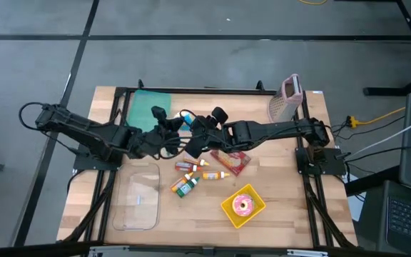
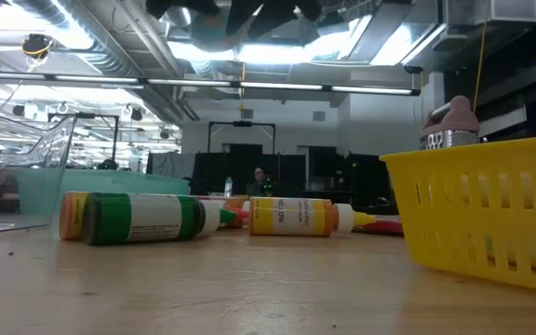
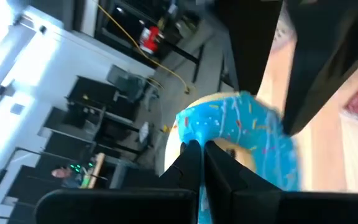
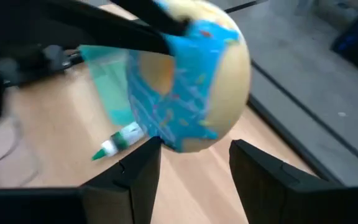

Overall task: Pick & Place Food Item
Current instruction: Put the blue donut into the yellow bin

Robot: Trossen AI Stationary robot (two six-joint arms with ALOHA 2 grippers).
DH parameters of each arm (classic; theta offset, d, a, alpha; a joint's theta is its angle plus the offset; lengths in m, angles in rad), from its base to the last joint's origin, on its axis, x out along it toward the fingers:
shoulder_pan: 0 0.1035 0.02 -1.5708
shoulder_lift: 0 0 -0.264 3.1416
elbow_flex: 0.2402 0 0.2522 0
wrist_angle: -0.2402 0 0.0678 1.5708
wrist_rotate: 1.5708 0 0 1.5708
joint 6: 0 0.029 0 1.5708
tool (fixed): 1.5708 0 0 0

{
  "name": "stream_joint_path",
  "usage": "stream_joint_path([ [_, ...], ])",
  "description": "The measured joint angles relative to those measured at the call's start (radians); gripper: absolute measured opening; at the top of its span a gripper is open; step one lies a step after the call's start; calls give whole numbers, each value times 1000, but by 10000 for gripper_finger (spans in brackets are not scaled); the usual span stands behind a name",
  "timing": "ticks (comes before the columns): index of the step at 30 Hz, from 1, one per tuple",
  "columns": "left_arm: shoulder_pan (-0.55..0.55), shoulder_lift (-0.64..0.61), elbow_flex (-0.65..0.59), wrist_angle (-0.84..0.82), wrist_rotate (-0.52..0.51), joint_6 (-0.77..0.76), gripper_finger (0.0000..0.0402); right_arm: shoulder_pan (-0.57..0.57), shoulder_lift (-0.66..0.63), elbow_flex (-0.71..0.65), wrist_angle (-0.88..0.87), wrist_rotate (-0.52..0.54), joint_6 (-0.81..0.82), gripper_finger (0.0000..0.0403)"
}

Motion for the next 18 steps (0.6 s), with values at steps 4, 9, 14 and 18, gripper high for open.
stream_joint_path([
  [4,-16,0,0,37,-15,27,3,0,-6,-1,50,40,-62,189],
  [9,3,-2,1,37,-21,22,3,0,-12,-1,149,3,-139,189],
  [14,4,-2,1,34,-1,12,3,1,-13,-1,161,14,-149,189],
  [18,2,0,1,33,36,2,3,-2,-15,-1,165,45,-142,179],
])
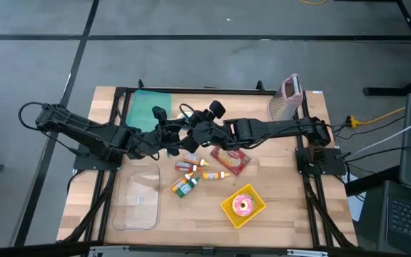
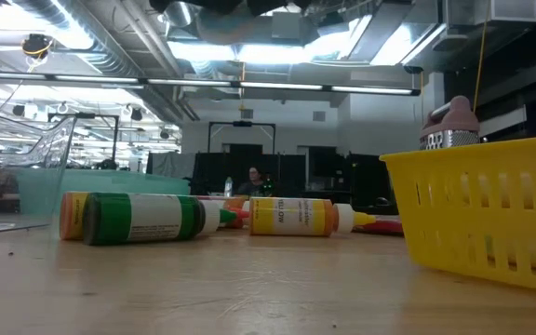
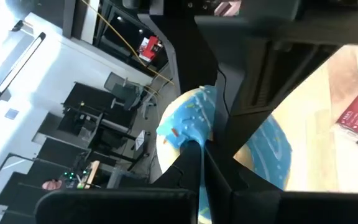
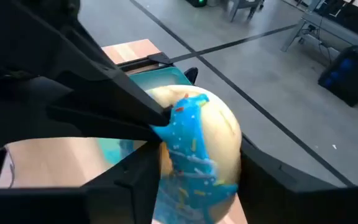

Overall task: Pick & Place Food Item
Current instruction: Put the blue donut into the yellow bin

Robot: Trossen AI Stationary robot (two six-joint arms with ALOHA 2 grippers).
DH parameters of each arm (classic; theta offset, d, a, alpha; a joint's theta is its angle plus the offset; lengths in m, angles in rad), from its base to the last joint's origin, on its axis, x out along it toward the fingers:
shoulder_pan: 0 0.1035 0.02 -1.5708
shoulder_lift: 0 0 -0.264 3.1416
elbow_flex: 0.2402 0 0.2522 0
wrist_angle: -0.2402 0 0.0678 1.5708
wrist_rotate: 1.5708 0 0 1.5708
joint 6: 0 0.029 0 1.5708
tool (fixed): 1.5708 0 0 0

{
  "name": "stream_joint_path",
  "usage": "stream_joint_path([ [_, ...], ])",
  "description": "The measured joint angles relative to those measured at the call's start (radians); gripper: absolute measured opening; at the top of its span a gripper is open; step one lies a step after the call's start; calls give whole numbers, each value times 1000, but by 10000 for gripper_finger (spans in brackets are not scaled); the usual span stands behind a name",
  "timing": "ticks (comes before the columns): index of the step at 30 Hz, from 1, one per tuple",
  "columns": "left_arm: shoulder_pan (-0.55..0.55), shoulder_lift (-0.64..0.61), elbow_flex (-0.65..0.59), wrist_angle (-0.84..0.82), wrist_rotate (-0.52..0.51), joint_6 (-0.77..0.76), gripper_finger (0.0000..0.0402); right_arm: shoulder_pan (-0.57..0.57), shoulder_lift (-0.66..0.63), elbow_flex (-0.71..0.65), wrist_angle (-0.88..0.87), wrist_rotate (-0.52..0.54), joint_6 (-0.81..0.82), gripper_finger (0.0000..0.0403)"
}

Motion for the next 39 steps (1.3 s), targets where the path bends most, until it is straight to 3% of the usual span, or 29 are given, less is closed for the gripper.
stream_joint_path([
  [3,0,0,0,0,11,-1,4,1,0,0,-2,0,3,139],
  [8,1,0,0,0,21,0,3,2,0,0,-6,-23,-8,31],
  [10,1,0,0,-1,21,0,3,2,0,0,-8,-24,-8,15],
  [14,1,-3,0,0,18,8,3,2,0,0,-9,-27,-4,29],
  [21,3,-30,-1,1,52,8,20,2,0,2,-17,-31,-6,13],
  [28,3,-41,-1,-1,81,8,65,2,0,2,-39,-19,-8,13],
  [39,1,-42,-1,-185,114,-108,137,-42,-56,1,-102,53,-15,13],
])
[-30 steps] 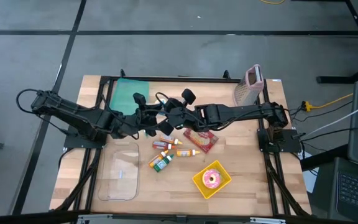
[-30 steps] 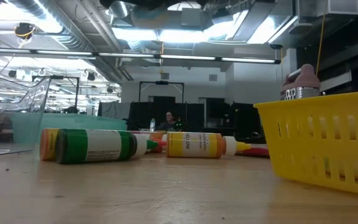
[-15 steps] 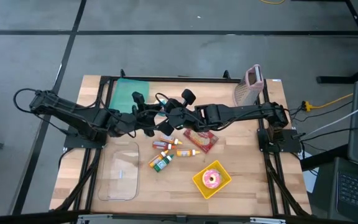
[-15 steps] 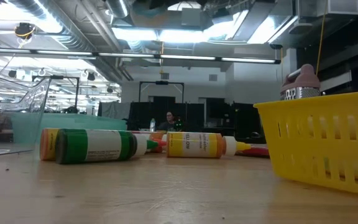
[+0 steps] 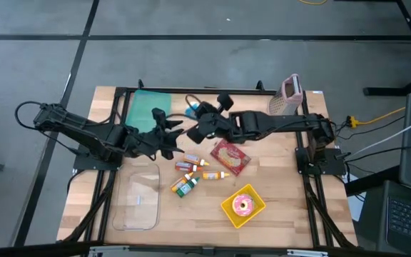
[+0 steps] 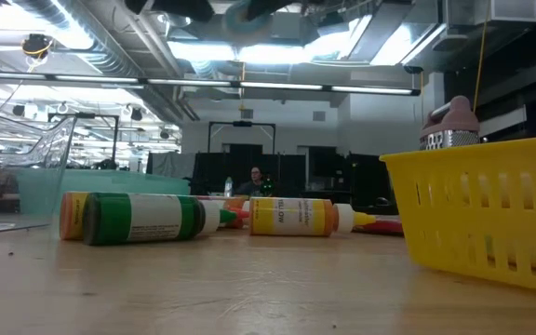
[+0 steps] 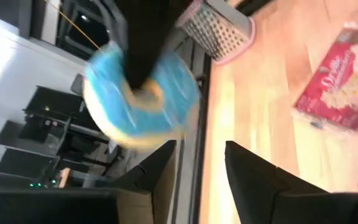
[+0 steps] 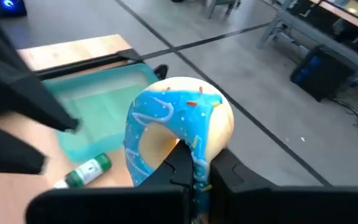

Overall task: Pick & Place Food Item
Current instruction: Put the blue donut into the yellow bin

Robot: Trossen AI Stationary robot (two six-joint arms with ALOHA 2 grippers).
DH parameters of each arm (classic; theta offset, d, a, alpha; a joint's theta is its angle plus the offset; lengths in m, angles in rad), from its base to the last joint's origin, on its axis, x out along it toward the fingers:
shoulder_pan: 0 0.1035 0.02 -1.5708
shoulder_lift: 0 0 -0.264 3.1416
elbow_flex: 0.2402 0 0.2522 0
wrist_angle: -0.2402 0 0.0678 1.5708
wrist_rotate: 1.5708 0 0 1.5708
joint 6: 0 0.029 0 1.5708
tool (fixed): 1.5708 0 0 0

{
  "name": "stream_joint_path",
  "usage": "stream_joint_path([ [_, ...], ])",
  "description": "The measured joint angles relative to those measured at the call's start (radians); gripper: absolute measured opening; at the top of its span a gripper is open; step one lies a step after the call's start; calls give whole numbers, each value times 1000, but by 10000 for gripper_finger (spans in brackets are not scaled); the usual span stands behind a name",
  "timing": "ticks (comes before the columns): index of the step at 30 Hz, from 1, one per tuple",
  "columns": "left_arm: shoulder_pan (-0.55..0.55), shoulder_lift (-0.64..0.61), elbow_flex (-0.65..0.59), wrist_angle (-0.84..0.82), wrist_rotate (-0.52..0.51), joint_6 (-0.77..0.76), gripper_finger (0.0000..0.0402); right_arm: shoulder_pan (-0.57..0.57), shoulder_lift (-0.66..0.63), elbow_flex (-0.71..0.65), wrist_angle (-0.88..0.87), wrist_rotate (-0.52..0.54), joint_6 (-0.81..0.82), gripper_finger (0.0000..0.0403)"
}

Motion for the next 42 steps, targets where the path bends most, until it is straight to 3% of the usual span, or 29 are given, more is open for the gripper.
stream_joint_path([
  [5,0,-10,0,-66,-22,-39,145,-21,-43,0,-26,20,-17,13],
  [9,0,-50,0,-122,-18,-102,144,-43,-83,0,-149,21,29,13],
  [14,0,-115,-5,-228,27,-212,145,-52,-133,0,-445,4,210,13],
  [20,0,-132,-6,-341,72,-329,142,-11,-177,-2,-801,-93,505,13],
  [24,0,-115,-6,-349,86,-358,139,45,-226,-71,-781,-250,593,13],
  [28,0,-95,-7,-342,141,-366,139,138,-270,-192,-763,-319,751,13],
  [32,3,-74,-7,-331,170,-354,139,252,-312,-284,-693,-337,906,13],
  [42,49,4,-8,-240,359,-297,132,506,-316,-524,-295,-404,1225,12],
])
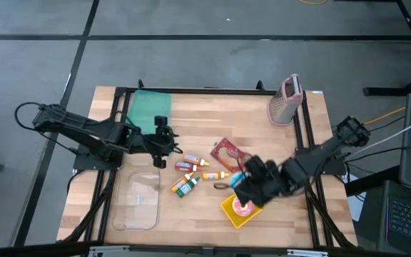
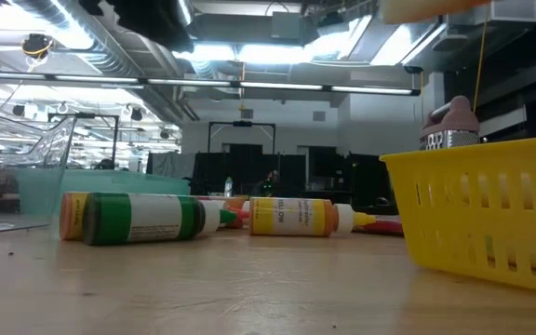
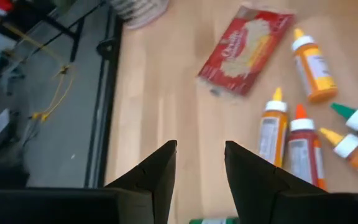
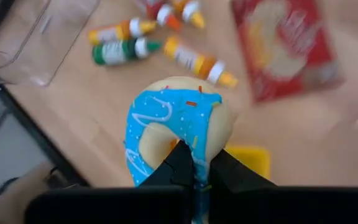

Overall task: Pick & Place Food Item
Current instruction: Put the blue donut into the yellow bin

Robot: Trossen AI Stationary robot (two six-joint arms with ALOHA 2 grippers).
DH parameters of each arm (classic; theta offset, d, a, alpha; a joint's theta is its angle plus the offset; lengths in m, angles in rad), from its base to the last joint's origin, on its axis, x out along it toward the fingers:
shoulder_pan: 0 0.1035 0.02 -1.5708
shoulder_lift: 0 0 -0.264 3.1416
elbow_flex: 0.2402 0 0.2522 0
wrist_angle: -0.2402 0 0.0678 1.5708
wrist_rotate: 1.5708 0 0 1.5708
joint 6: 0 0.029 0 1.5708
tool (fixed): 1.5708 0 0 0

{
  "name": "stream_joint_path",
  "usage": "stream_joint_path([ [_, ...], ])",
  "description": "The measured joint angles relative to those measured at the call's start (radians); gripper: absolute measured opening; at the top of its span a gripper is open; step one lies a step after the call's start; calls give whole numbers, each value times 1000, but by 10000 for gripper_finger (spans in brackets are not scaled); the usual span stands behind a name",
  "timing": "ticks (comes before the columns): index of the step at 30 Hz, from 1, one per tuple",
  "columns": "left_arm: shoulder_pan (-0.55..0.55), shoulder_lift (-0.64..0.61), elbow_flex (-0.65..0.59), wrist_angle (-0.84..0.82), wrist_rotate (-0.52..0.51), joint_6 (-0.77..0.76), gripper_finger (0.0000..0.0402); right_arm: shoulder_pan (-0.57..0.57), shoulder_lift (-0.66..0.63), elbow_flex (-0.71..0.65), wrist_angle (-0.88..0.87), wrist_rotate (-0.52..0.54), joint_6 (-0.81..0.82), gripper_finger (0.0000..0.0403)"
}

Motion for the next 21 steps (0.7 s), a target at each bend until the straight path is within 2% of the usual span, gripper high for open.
stream_joint_path([
  [5,38,70,0,91,103,61,133,98,0,-144,95,2,235,12],
  [8,64,118,0,140,158,89,134,133,0,-206,146,2,319,12],
  [16,131,245,0,212,292,114,130,148,0,-304,346,28,327,12],
  [21,156,309,0,249,336,119,129,148,0,-348,383,9,334,12],
])
